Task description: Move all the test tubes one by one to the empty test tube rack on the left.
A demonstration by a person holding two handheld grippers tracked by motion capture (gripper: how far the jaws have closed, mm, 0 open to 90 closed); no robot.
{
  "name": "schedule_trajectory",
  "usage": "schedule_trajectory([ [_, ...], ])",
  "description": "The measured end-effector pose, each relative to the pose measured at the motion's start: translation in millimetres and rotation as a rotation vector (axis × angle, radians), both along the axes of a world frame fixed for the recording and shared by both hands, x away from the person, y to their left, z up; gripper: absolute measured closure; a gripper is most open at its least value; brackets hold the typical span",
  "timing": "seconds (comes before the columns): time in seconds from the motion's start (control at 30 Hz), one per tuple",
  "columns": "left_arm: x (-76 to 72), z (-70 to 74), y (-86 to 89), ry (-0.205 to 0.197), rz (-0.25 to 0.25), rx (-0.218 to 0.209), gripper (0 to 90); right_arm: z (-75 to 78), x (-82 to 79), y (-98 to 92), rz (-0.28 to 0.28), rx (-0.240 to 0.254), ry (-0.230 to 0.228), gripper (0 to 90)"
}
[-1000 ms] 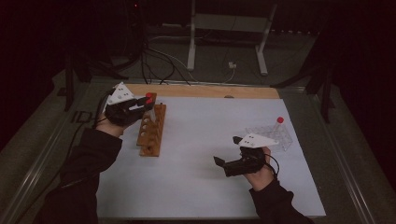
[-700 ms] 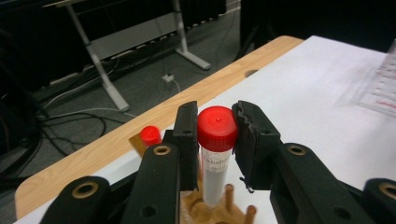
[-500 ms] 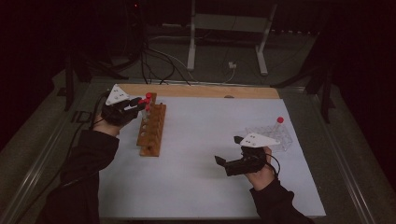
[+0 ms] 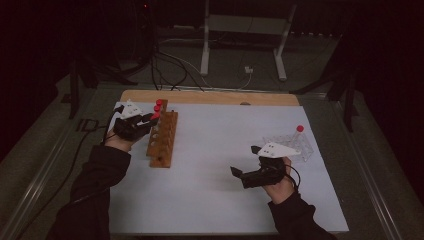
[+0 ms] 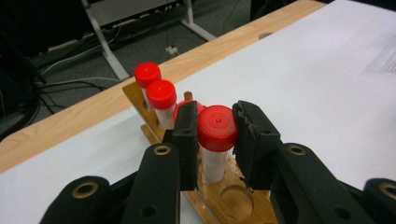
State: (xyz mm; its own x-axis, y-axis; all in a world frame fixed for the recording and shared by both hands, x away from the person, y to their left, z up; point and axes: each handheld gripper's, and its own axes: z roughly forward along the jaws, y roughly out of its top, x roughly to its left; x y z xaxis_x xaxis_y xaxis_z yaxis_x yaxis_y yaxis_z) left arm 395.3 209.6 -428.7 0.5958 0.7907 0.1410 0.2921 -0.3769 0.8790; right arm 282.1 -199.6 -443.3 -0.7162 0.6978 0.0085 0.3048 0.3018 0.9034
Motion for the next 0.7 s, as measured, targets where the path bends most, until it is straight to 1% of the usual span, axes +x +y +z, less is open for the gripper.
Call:
schedule_trajectory([
  [0.07,0.8,-1.9,-0.3,0.005,0.0,0.001,72.0,0.0,0.0,0.1,-0.001,-0.001,0.0,0.0],
  [0.2,1.9,-3.9,-2.1,0.012,0.0,0.02,72.0,-0.1,0.1,0.1,-0.002,-0.001,0.001,0.0],
  [0.5,5.5,-7.4,-6.1,0.044,0.005,0.058,71.9,0.0,0.5,-0.9,-0.005,0.004,0.0,0.0],
  [0.57,5.9,-8.3,-6.1,0.049,0.008,0.054,71.9,0.1,0.6,-1.3,-0.004,0.006,0.002,0.0],
  [0.7,5.6,-8.8,-6.3,0.047,0.011,0.049,71.8,-0.1,0.9,-1.4,-0.005,0.007,0.003,0.0],
])
